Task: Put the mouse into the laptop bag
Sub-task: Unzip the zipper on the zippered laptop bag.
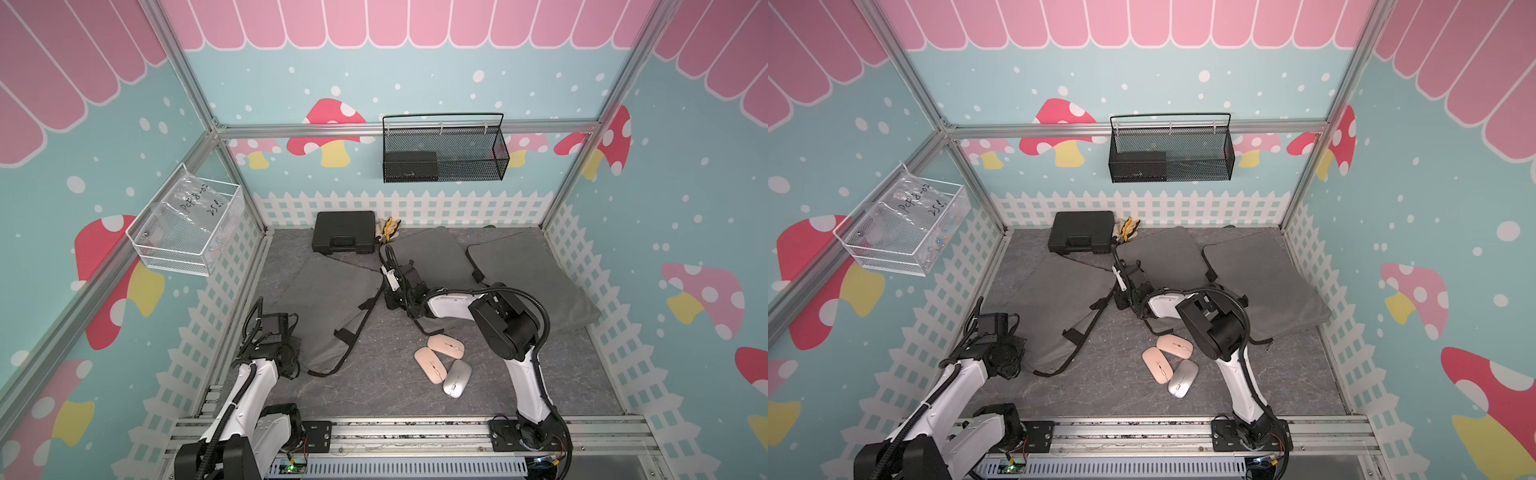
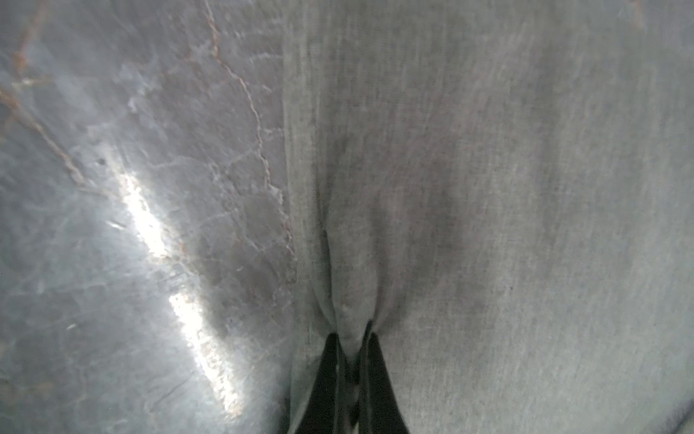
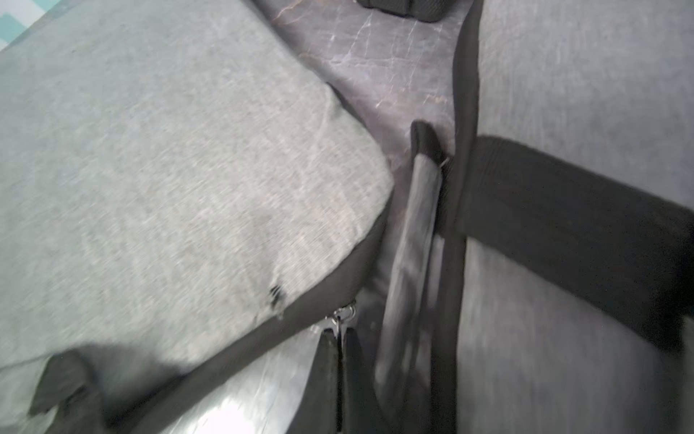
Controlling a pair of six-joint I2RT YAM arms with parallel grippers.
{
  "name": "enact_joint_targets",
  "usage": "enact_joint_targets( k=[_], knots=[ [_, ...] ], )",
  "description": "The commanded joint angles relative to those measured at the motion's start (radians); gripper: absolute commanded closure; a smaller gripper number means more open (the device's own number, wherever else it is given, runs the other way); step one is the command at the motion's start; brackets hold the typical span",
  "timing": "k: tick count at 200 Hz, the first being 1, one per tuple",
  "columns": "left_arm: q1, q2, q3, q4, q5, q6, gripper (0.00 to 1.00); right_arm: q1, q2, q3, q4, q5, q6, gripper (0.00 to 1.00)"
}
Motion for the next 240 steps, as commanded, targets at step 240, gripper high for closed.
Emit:
enact_joint_targets(
  k=[240],
  knots=[
    [0.017, -0.094, -0.037, -0.013, -0.038, -0.055, 1.00, 0.285, -0.111, -0.261, 0.191, -0.096, 0.064, 1.00]
  ],
)
